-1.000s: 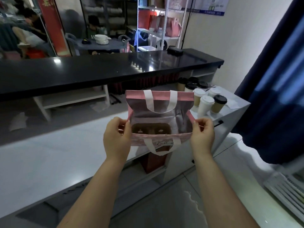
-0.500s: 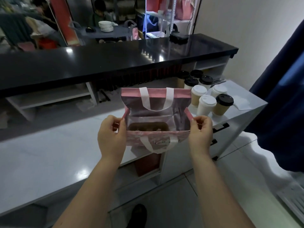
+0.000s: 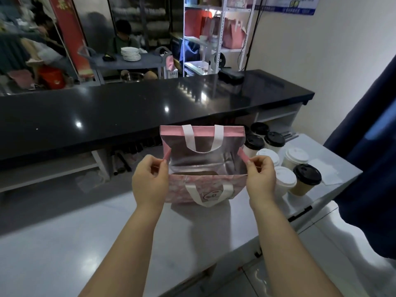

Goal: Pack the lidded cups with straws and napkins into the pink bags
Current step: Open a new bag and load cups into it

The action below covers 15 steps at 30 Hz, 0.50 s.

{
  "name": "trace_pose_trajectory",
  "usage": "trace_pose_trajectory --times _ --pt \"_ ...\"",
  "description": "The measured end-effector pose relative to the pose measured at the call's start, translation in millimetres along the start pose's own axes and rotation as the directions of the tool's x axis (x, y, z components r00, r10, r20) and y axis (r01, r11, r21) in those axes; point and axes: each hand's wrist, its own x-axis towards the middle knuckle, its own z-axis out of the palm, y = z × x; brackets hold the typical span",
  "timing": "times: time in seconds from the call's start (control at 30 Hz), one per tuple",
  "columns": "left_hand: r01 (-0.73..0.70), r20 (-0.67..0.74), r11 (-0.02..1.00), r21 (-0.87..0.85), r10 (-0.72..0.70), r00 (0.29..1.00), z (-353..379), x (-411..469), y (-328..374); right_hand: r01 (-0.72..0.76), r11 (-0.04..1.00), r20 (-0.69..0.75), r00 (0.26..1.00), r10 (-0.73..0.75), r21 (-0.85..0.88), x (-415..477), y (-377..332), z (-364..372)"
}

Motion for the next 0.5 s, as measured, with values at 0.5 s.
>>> trace_pose_trajectory --times 0.5 --pt "-0.057 -0.026 0.998 0.018 0.057 0.998 39.9 35.3 -25.8 -0.121 0.993 0.214 0.970 0.115 0.015 89.7 25.3 45.5"
